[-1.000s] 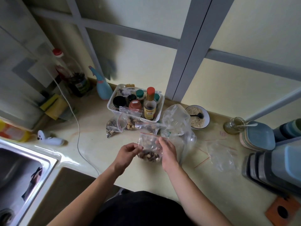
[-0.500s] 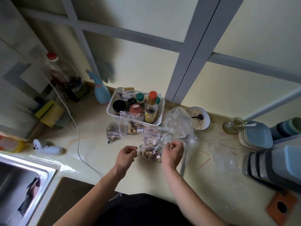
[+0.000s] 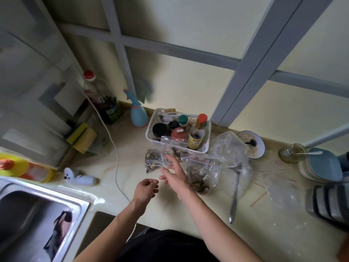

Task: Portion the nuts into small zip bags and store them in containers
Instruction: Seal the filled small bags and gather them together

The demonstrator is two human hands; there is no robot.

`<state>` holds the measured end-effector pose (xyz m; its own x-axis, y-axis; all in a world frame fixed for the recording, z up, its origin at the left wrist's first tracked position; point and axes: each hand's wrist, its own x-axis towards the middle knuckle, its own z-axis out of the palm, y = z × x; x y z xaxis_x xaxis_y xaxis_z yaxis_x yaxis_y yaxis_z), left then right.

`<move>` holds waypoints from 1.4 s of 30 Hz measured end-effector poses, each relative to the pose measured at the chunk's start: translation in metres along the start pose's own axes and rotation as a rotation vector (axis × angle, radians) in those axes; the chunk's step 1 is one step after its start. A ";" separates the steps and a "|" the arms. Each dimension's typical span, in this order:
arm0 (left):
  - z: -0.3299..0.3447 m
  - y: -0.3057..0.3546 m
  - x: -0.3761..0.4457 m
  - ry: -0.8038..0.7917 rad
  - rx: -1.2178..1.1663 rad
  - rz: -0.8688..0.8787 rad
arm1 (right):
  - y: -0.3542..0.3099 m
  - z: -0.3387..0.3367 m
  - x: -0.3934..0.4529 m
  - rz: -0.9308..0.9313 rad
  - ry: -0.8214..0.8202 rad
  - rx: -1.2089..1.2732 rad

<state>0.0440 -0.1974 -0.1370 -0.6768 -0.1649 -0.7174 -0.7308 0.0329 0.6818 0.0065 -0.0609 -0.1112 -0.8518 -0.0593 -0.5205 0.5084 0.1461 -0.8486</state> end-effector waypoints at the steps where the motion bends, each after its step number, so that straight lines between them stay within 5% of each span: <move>1: -0.007 -0.001 0.001 0.003 0.001 -0.005 | -0.001 0.006 0.002 0.014 0.024 -0.043; 7: -0.039 -0.004 0.006 0.056 -0.013 -0.014 | -0.001 0.022 0.009 -0.062 0.305 -0.228; 12: -0.041 0.015 0.003 0.304 0.107 0.231 | -0.011 0.005 -0.002 -0.211 0.279 -0.166; 20: -0.003 0.033 -0.015 -0.266 0.038 0.369 | 0.001 -0.035 -0.024 -0.190 0.104 -0.034; 26: 0.029 0.023 -0.020 -0.285 -0.267 0.315 | 0.017 -0.074 -0.050 -0.151 0.166 0.104; 33: 0.065 0.015 -0.046 -0.374 -0.148 0.277 | 0.024 -0.122 -0.069 -0.144 0.115 0.184; 38: 0.087 0.016 -0.066 -0.302 -0.153 0.391 | 0.022 -0.147 -0.078 -0.159 0.081 0.361; 42: 0.105 0.022 -0.077 -0.208 -0.092 0.485 | 0.037 -0.153 -0.070 -0.075 -0.003 0.274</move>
<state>0.0709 -0.0803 -0.0814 -0.9451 0.0469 -0.3235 -0.3251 -0.0310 0.9452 0.0659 0.0999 -0.0918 -0.8884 -0.0627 -0.4548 0.4591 -0.1309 -0.8787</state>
